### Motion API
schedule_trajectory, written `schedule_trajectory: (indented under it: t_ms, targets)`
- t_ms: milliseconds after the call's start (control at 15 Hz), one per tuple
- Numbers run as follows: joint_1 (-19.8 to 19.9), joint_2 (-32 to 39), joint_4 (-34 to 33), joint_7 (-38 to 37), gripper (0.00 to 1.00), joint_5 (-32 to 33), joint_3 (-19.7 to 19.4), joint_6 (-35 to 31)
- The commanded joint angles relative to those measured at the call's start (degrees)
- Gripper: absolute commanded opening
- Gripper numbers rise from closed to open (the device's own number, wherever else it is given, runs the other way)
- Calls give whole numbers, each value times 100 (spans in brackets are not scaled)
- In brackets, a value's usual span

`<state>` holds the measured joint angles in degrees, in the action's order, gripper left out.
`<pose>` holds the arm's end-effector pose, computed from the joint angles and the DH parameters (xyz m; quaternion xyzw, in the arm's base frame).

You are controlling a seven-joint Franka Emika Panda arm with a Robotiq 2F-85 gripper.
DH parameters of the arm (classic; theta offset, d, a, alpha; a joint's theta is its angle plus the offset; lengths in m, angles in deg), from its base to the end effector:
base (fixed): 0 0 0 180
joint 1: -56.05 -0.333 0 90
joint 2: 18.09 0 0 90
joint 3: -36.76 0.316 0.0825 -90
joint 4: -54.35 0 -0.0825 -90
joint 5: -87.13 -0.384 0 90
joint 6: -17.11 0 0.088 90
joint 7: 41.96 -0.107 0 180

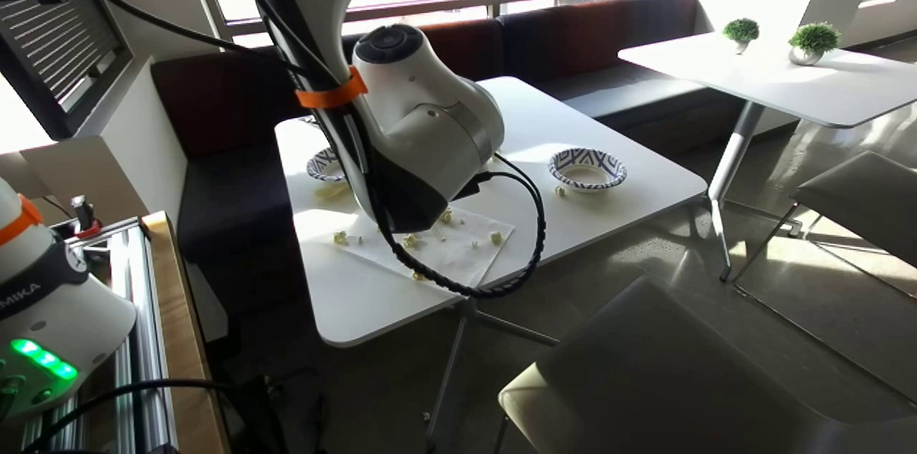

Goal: Move the white napkin forwards then move the white fork backwards

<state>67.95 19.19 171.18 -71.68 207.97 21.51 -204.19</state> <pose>0.4466 -0.0995 0.1653 -0.7706 -0.5980 -0.2029 0.0861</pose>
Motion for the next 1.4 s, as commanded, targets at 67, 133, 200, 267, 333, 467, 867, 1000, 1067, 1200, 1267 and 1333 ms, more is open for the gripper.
schedule_trajectory:
  t_ms: [67, 133, 200, 267, 333, 467, 867, 1000, 1067, 1200, 1267, 1333]
  targets:
    - [41, 286, -177, 513, 21, -274, -115, -216]
    - [40, 311, -209, 537, 22, -295, -127, -222]
    - [42, 347, -263, 559, 22, -316, -134, -246]
    - [40, 383, -316, 568, 22, -338, -138, -261]
    - [43, 423, -381, 575, 21, -358, -137, -296]
    - [49, 486, -487, 595, 18, -389, -132, -385]
    - [-23, 685, -760, 514, 20, -305, -168, -598]
    - [-39, 751, -818, 491, 20, -286, -176, -659]
    - [-47, 779, -840, 484, 22, -279, -181, -678]
    - [-57, 829, -881, 471, 23, -266, -190, -718]
    - [-62, 844, -908, 459, 25, -252, -198, -765]
    - [-68, 862, -934, 448, 25, -242, -208, -800]
